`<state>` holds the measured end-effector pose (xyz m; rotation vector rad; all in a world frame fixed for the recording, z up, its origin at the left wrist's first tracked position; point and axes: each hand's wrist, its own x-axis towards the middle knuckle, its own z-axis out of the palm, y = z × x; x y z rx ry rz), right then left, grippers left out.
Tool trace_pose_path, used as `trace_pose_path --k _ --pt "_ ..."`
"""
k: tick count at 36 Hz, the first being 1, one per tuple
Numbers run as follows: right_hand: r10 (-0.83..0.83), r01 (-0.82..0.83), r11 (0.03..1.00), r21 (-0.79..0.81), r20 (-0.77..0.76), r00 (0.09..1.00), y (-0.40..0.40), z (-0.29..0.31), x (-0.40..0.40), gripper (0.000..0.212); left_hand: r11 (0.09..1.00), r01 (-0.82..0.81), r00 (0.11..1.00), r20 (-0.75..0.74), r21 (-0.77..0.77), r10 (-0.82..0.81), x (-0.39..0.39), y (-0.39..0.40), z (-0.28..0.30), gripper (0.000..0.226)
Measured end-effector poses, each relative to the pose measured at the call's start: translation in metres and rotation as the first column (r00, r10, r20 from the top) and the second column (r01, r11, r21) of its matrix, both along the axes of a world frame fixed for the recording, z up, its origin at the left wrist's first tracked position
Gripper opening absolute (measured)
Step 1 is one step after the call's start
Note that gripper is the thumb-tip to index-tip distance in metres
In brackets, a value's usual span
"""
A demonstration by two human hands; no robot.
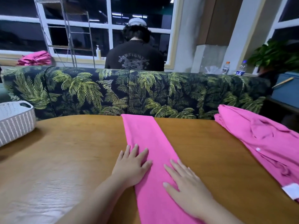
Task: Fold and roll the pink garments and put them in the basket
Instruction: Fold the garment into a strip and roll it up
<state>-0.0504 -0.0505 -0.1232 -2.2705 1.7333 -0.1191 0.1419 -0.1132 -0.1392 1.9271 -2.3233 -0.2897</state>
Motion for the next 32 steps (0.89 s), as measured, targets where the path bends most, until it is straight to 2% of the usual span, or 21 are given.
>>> trace_pose_path --k 2,5,9,11,13,14,16,18,20,24,27,30,32 --pt "-0.073 0.073 0.997 -0.018 0.011 0.997 0.006 -0.002 0.01 0.102 0.999 0.044 0.999 -0.004 0.006 -0.044 0.002 -0.01 0.0 0.057" --pt "-0.172 0.173 0.984 -0.053 0.017 0.985 0.014 -0.005 0.026 0.066 0.996 0.076 0.997 -0.017 0.038 -0.075 0.005 -0.019 0.002 0.054" --pt "-0.209 0.208 0.974 -0.092 -0.004 0.978 0.022 -0.012 0.037 0.061 0.994 0.113 0.993 0.024 -0.004 -0.113 0.002 -0.007 0.003 0.051" --pt "-0.174 0.172 0.981 -0.088 -0.022 0.984 0.03 -0.013 0.037 0.059 0.983 0.178 0.981 0.086 -0.037 -0.175 0.001 0.013 0.002 0.063" --pt "-0.115 0.112 0.99 -0.092 -0.03 0.993 0.042 -0.012 0.035 0.061 0.962 0.265 0.961 0.106 -0.07 -0.257 0.0 0.04 -0.001 0.092" --pt "-0.079 0.076 0.992 -0.096 -0.029 0.996 0.049 -0.012 0.034 0.068 0.95 0.302 0.95 0.108 -0.074 -0.294 0.0 0.054 -0.003 0.099" --pt "-0.004 0.002 0.996 -0.091 -0.023 1.0 0.066 -0.01 0.031 0.092 0.929 0.364 0.929 0.098 -0.072 -0.357 0.001 0.083 -0.004 0.094" --pt "0.063 -0.066 0.995 -0.074 -0.042 0.997 0.085 -0.011 0.023 0.098 0.907 0.416 0.907 0.094 -0.066 -0.409 0.005 0.111 -0.004 0.095" --pt "0.134 -0.138 0.988 -0.073 -0.053 0.99 0.104 -0.008 0.014 0.092 0.886 0.46 0.886 0.09 -0.052 -0.454 0.01 0.136 -0.002 0.101" --pt "0.246 -0.248 0.969 -0.016 -0.073 0.966 0.144 -0.002 -0.004 0.088 0.845 0.534 0.844 0.043 0.008 -0.534 0.02 0.182 0.005 0.081" --pt "0.315 -0.318 0.948 -0.025 -0.063 0.947 0.167 -0.004 -0.017 0.079 0.81 0.585 0.81 0.004 0.038 -0.586 0.026 0.207 0.007 0.078" --pt "0.38 -0.382 0.924 -0.015 -0.078 0.922 0.183 -0.008 -0.031 0.071 0.78 0.626 0.779 -0.05 0.007 -0.625 0.034 0.225 0.005 0.077" --pt "0.399 -0.408 0.908 -0.096 -0.102 0.911 0.194 -0.012 -0.038 0.073 0.769 0.636 0.767 -0.053 -0.066 -0.639 0.04 0.235 0.002 0.079"
